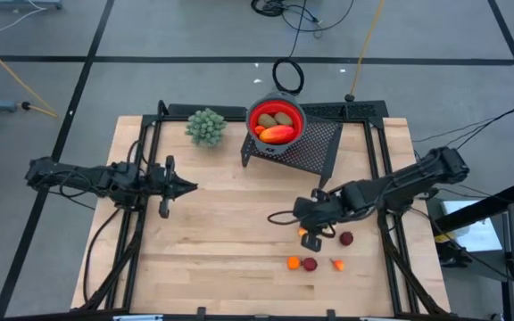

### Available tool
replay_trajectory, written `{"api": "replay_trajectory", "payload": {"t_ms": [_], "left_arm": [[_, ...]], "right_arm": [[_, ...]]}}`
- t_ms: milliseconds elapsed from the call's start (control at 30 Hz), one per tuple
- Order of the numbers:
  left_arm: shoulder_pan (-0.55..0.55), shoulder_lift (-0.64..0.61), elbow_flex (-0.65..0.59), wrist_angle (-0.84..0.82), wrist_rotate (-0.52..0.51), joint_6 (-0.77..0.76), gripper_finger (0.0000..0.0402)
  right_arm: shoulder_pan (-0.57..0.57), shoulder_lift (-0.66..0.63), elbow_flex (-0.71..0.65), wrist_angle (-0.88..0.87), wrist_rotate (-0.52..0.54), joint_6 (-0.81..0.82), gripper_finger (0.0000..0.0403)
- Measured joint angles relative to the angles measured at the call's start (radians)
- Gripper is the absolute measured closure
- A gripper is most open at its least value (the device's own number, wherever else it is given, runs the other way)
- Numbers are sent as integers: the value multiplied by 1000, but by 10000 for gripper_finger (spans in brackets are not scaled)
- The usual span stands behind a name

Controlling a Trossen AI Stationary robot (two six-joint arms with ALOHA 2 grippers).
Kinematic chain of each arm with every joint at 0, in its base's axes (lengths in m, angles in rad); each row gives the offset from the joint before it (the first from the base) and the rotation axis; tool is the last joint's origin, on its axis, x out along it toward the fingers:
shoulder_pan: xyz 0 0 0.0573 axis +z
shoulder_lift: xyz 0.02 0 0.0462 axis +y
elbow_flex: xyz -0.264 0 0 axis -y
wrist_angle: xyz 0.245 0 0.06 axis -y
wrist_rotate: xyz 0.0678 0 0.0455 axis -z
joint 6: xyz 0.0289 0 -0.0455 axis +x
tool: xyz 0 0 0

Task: Pick & Place Fruit
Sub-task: Put the pear into the red strainer bowl

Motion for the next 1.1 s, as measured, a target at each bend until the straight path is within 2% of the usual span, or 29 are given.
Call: {"api": "replay_trajectory", "payload": {"t_ms": [200,333,567,833,967,1100], "left_arm": [[0,0,0,-7,-8,14,380],[0,0,0,-9,-8,23,380],[0,0,0,-10,-8,31,380],[0,0,0,-14,-8,41,380],[0,0,0,-14,-8,40,380],[0,0,0,-14,-8,40,380]], "right_arm": [[-16,52,-1,-25,-26,7,400],[-30,50,-2,-55,-25,15,382],[-67,44,-33,-60,-50,76,314],[-102,46,-94,-61,-79,227,226],[-120,45,-106,-47,-81,238,202],[-141,45,-109,-29,-78,294,195]]}}
